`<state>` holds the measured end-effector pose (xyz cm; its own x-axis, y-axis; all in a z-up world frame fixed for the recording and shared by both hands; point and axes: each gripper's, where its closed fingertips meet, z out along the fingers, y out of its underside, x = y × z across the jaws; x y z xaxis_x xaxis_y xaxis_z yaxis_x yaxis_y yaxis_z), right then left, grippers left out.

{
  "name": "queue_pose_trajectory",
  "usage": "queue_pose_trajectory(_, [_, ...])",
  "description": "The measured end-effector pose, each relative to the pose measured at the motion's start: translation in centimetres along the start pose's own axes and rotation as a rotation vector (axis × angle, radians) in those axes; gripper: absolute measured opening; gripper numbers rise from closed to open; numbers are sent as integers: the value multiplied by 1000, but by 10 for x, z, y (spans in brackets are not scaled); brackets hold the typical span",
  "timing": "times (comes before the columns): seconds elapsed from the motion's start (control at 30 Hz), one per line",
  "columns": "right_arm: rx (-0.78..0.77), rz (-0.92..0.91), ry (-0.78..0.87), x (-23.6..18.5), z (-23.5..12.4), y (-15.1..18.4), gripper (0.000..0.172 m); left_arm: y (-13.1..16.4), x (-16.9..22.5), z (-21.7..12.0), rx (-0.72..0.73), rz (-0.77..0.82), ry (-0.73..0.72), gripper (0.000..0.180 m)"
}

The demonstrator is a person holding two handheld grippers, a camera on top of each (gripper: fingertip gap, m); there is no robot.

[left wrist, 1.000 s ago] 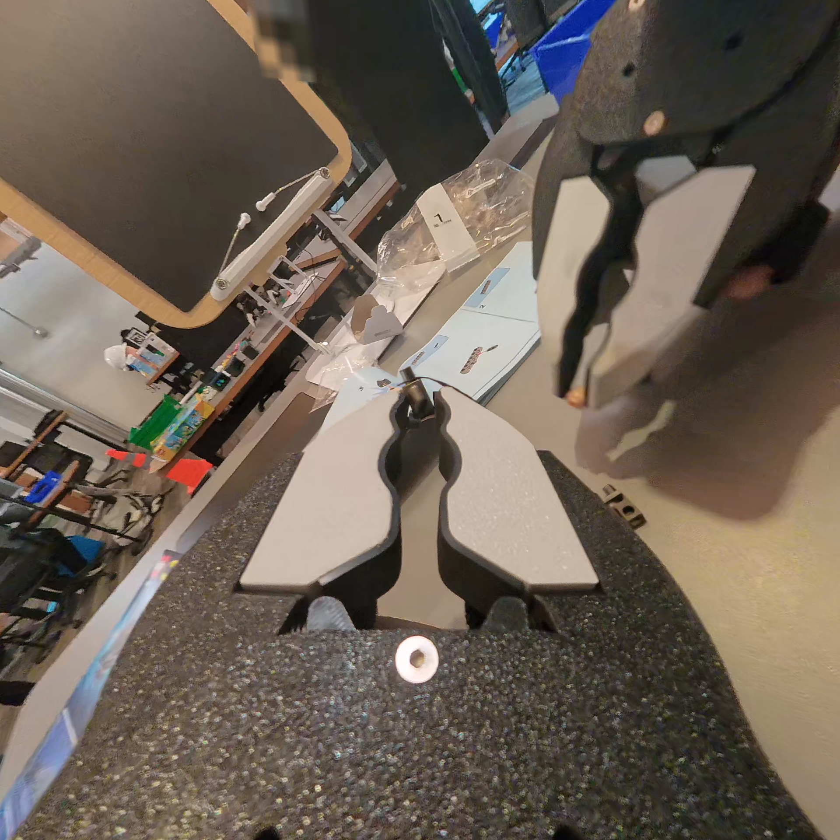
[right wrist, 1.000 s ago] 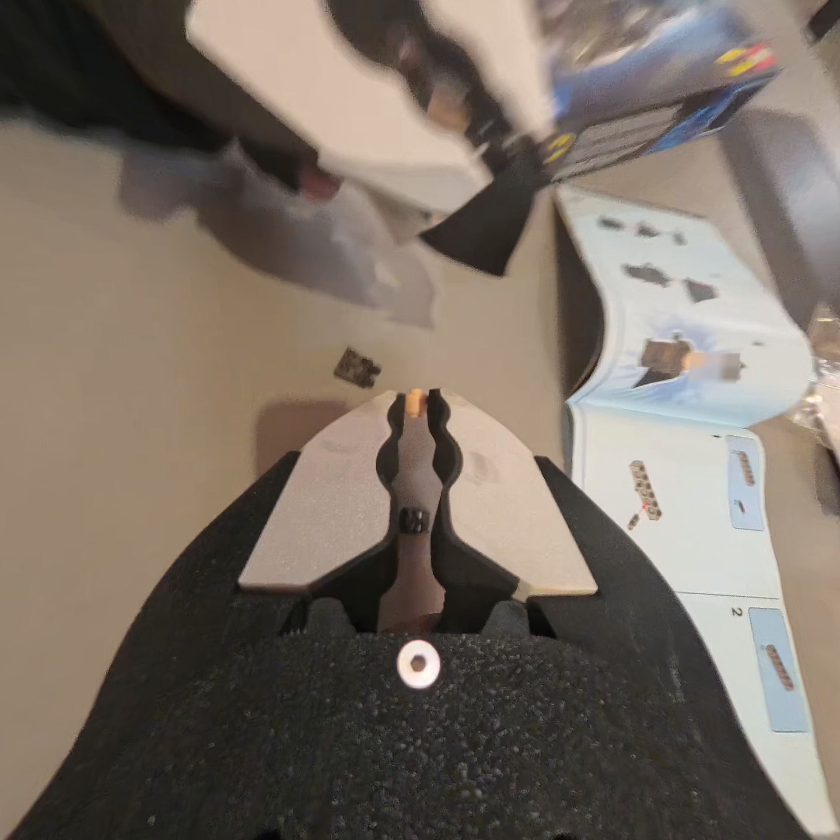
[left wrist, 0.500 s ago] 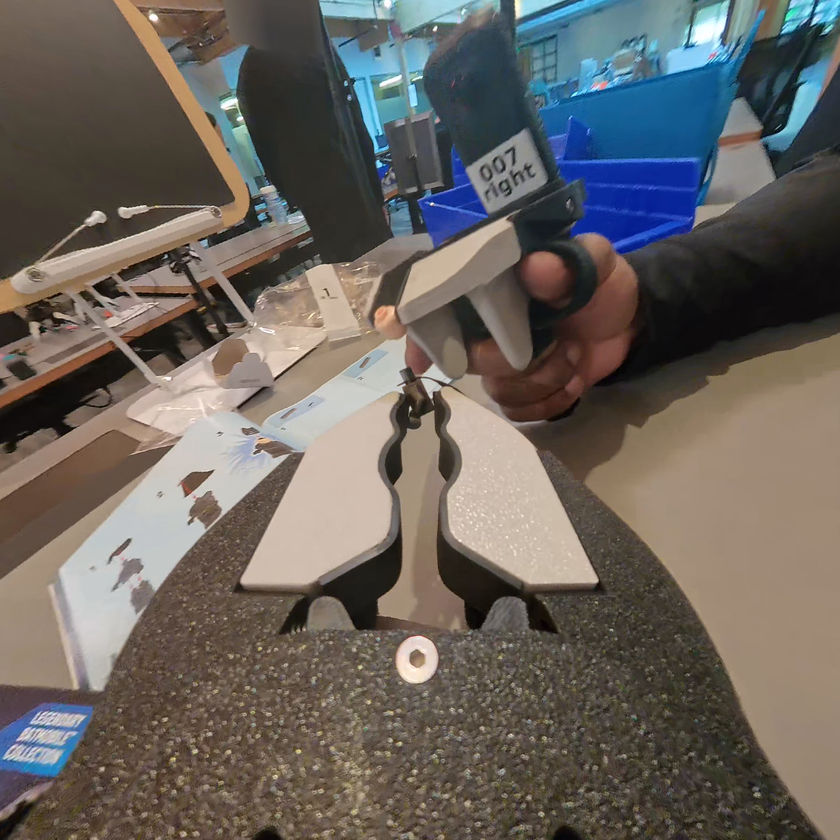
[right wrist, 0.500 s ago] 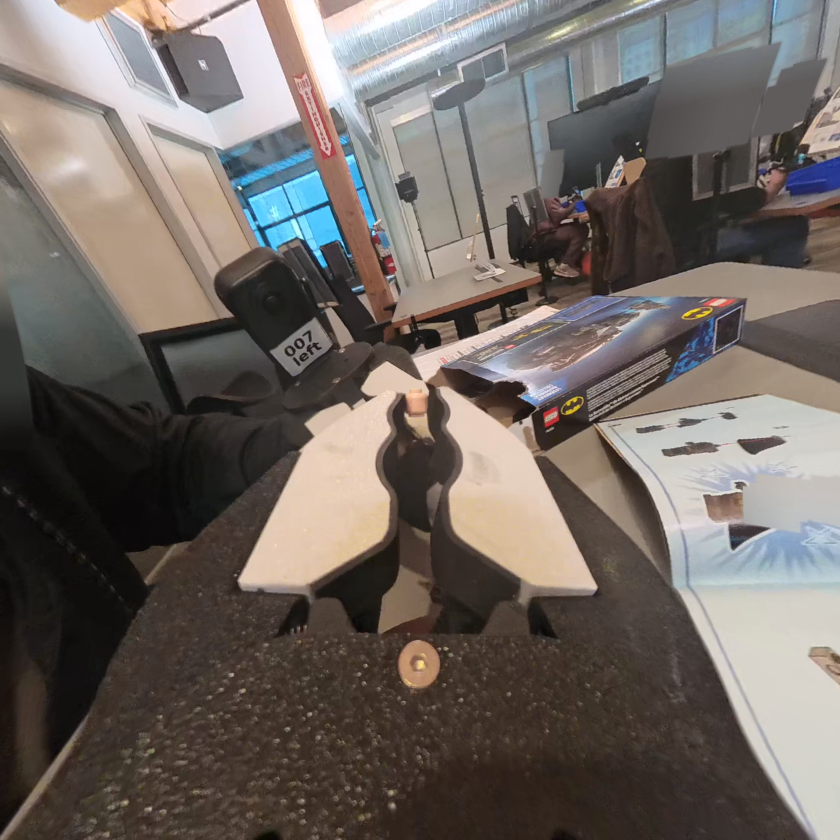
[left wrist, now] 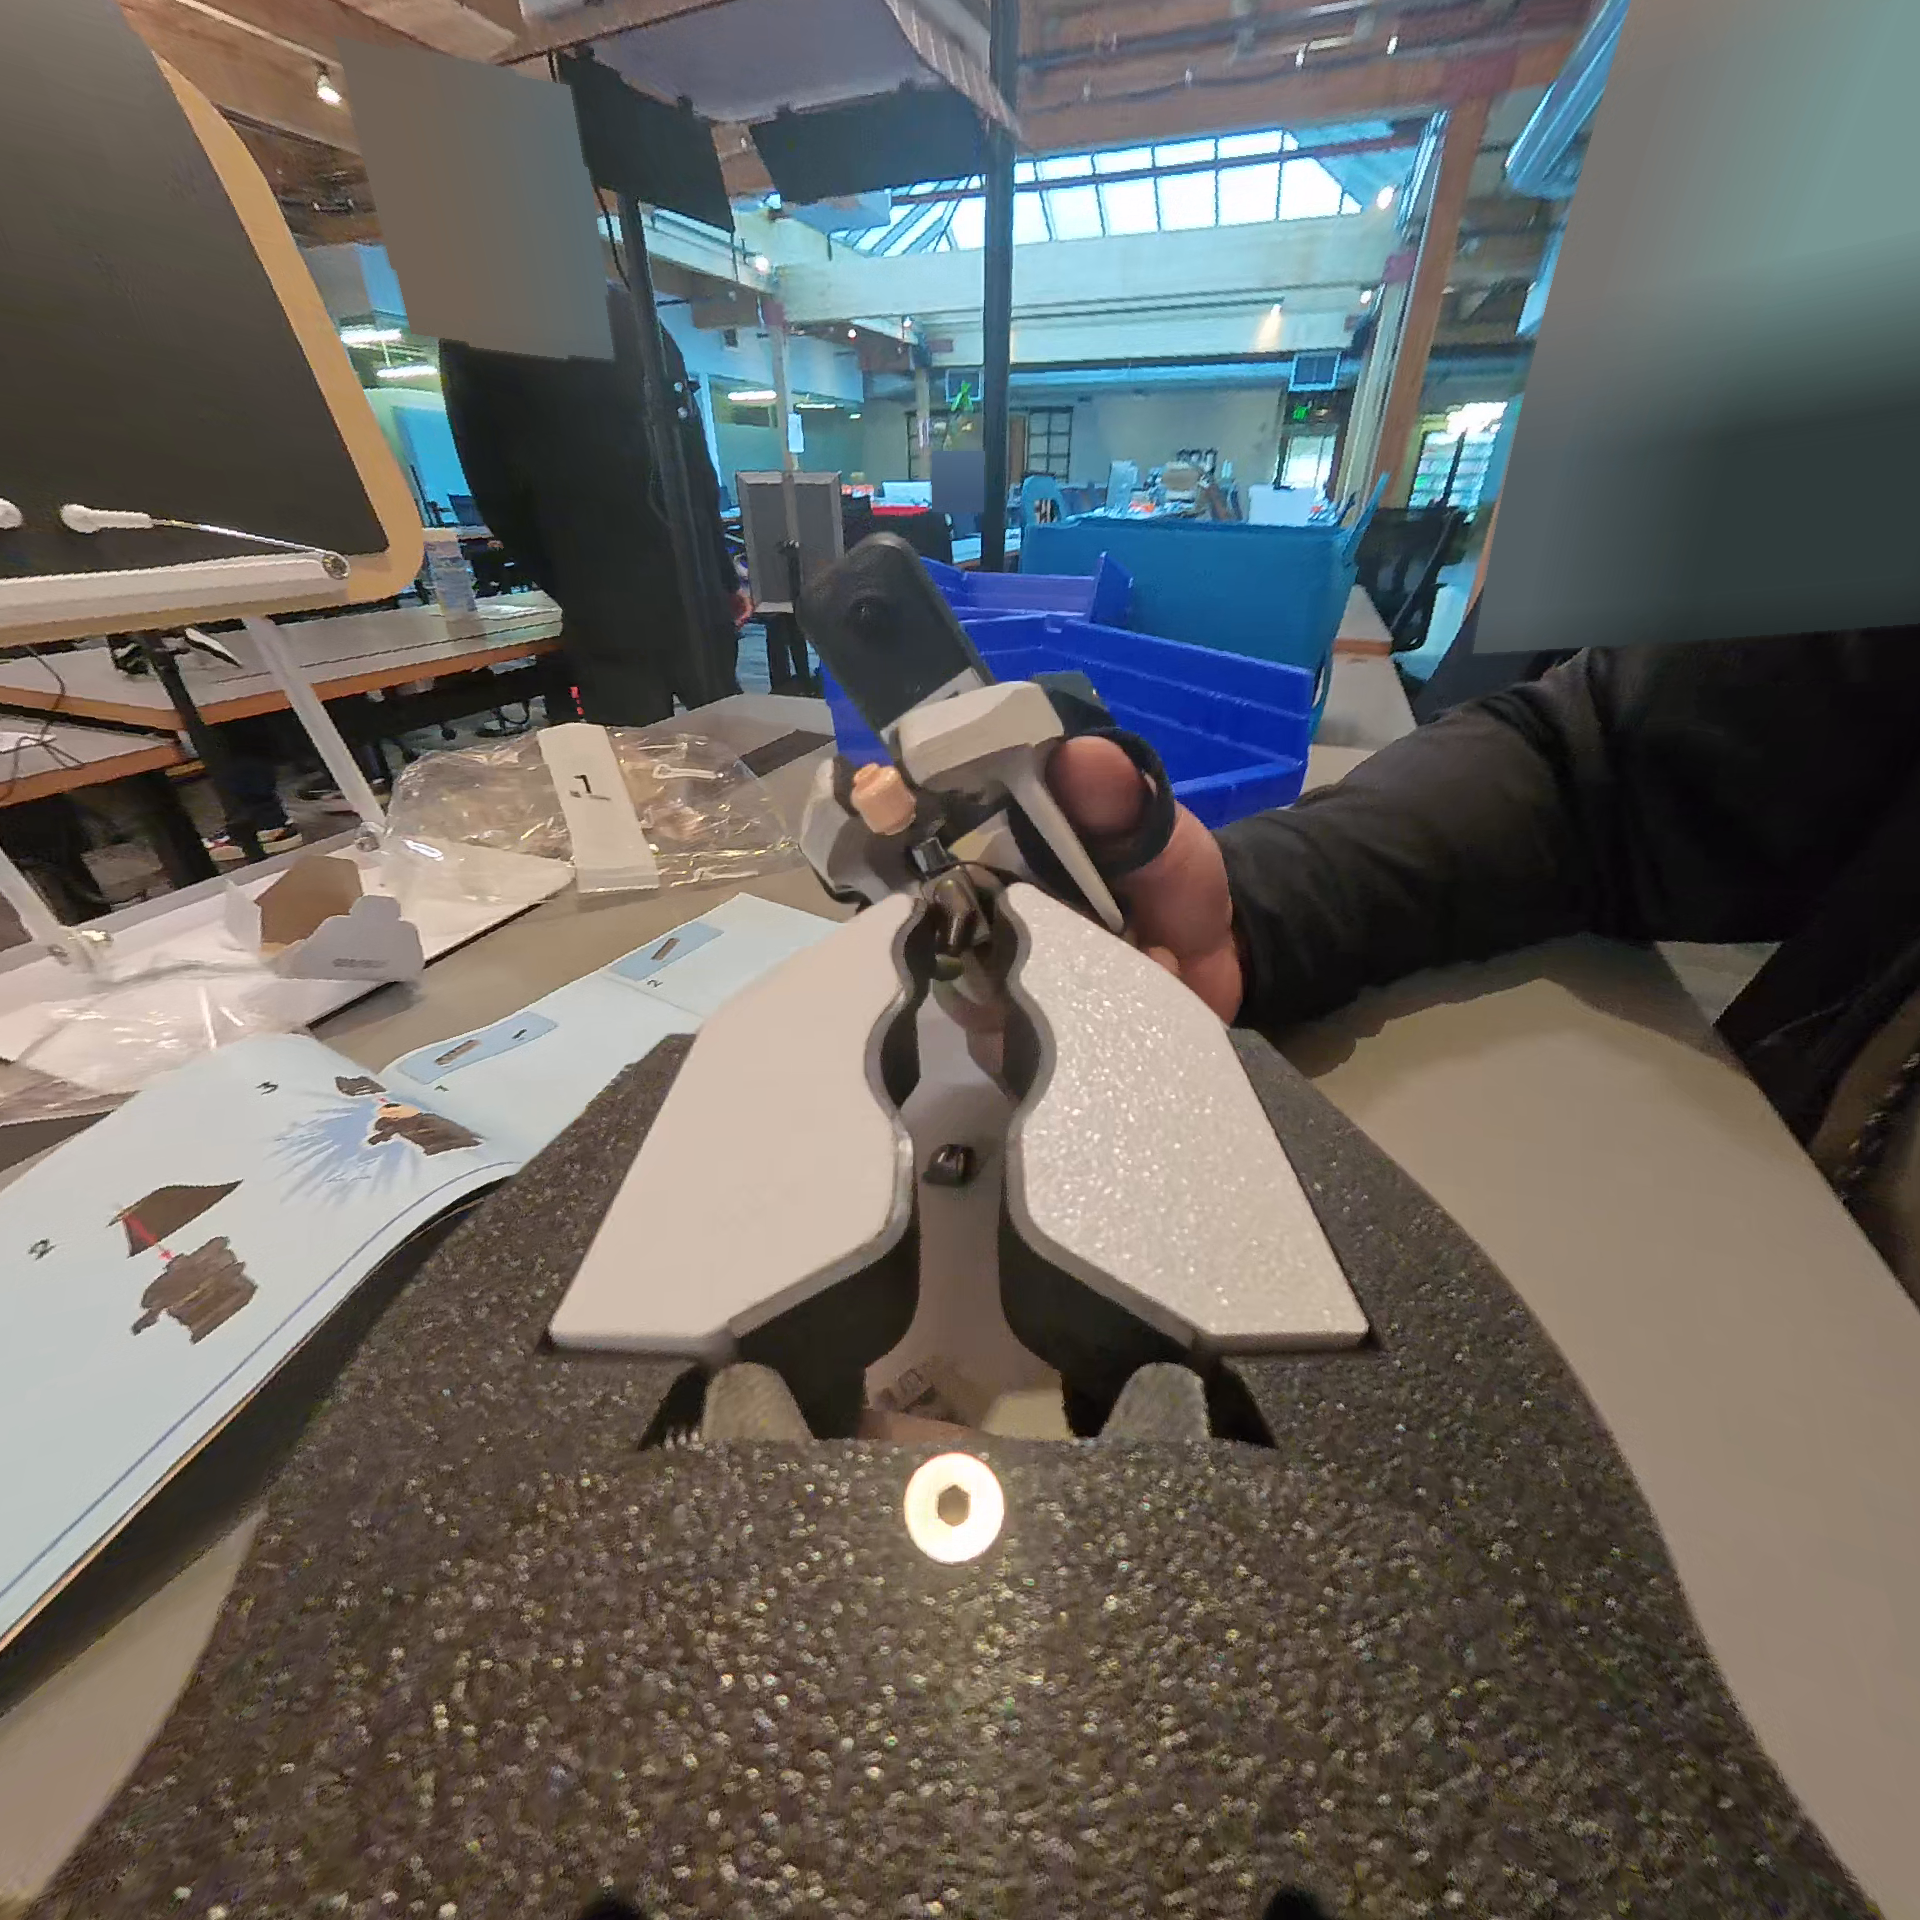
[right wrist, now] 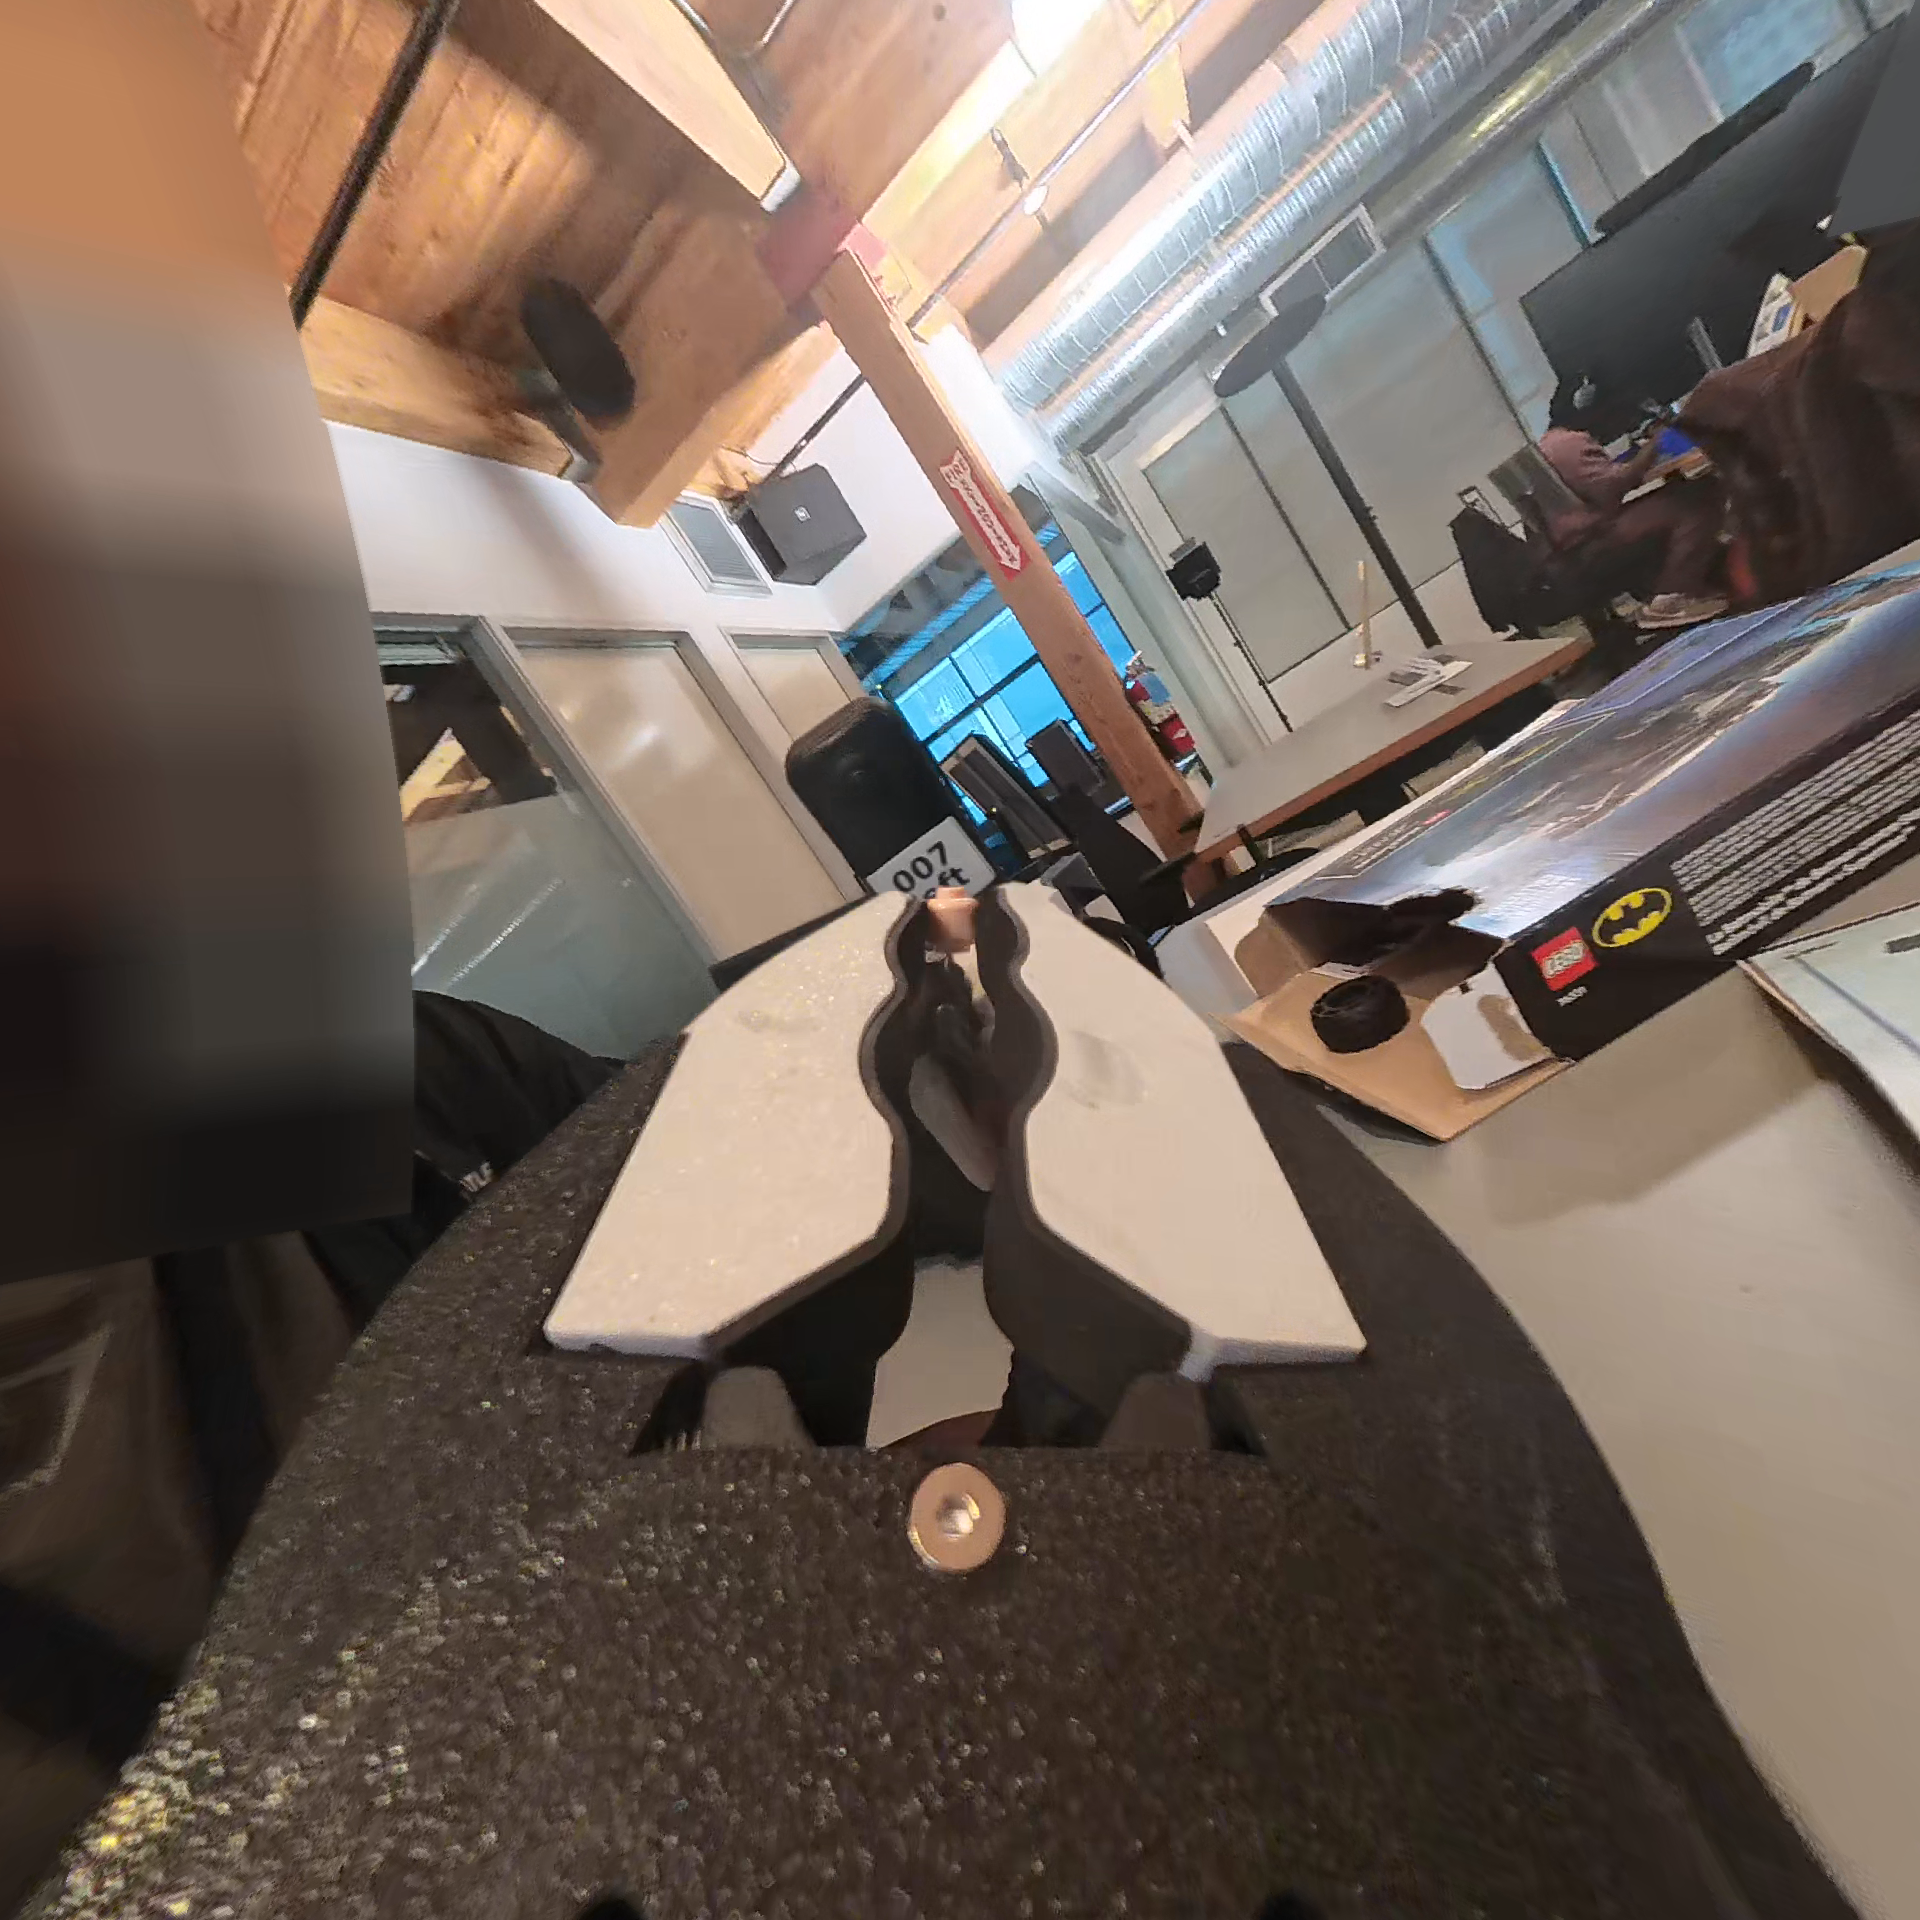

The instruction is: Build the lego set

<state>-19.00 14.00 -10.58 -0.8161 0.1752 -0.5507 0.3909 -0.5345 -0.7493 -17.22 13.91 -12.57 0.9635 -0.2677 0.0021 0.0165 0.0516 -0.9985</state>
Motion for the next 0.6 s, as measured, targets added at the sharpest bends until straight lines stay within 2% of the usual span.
queue_pose_trajectory(0.6, [176,249,-45,3,5,-3,10,-1,-2,3,15,-36,-20,10])
